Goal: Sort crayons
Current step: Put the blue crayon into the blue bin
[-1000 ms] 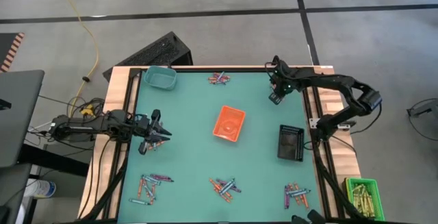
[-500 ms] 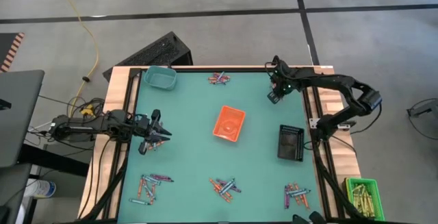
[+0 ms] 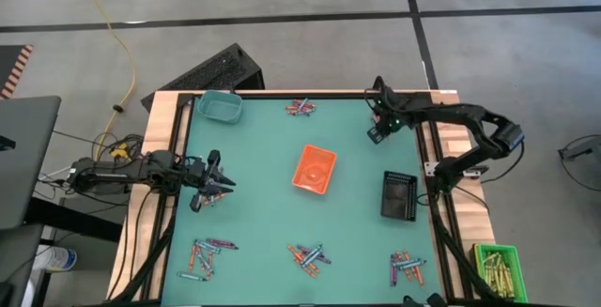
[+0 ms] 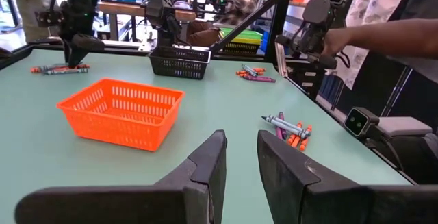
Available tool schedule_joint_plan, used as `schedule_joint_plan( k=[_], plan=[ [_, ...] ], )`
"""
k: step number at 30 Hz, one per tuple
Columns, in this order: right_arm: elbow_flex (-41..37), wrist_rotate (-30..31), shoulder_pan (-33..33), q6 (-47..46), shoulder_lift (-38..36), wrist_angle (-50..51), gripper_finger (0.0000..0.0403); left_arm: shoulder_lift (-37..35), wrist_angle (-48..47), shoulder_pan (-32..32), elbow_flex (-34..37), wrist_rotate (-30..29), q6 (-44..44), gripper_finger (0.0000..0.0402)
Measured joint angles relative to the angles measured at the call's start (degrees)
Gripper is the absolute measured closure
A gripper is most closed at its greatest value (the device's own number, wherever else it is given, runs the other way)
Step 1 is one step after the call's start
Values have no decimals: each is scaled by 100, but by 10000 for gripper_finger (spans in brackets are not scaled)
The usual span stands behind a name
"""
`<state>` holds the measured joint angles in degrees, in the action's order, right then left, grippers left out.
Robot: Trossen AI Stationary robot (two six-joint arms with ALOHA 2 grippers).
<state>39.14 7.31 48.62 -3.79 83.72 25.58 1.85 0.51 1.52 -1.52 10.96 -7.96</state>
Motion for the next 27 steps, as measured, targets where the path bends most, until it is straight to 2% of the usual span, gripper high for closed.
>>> schedule_joint_plan(
  k=[8, 20, 27],
  plan=[
    [-15, 28, -31, -79, 0, -162, 286, 0, 0, 1, 0, 0, 0, 329],
    [-9, 26, -28, -42, -7, -119, 391, 2, 0, 0, 0, 0, -1, 329],
    [-7, -7, -28, -28, -9, -94, 398, 0, 0, 0, 0, 0, -1, 329]
  ],
)
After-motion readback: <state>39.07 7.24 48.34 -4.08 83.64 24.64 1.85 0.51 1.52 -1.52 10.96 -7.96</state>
